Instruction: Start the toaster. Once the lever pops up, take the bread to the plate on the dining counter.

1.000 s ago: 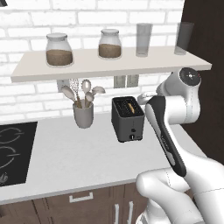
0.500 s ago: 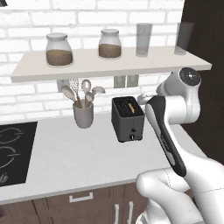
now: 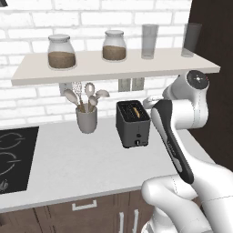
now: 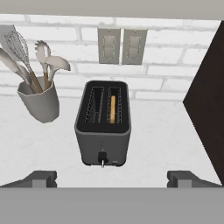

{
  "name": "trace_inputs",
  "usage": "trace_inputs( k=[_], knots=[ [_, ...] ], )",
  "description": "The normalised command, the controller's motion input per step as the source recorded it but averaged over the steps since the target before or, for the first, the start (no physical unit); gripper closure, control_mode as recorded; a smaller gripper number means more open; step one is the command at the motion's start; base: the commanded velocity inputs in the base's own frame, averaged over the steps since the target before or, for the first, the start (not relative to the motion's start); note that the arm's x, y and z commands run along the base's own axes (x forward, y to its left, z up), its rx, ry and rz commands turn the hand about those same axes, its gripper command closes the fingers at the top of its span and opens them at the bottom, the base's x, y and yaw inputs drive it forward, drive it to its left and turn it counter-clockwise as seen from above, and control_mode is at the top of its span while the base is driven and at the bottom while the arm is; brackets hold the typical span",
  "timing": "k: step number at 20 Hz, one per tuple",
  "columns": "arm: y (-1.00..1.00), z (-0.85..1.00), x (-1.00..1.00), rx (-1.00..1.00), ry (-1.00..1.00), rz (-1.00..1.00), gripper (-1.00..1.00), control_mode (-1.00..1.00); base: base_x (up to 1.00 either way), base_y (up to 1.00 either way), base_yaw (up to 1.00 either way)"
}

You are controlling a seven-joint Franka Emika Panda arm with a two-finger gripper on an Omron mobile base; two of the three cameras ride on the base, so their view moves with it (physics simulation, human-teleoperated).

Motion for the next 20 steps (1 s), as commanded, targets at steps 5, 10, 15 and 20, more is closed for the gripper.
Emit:
trace_inputs(
  k=[5,10,15,20],
  knots=[
    [0.00,0.00,0.00,0.00,0.00,0.00,-1.00,-1.00,0.00,0.00,0.00],
    [0.00,0.00,0.00,0.00,0.00,0.00,-1.00,-1.00,0.00,0.00,0.00],
    [0.00,0.00,0.00,0.00,0.00,0.00,-1.00,-1.00,0.00,0.00,0.00],
    [0.00,0.00,0.00,0.00,0.00,0.00,-1.00,-1.00,0.00,0.00,0.00]
  ],
)
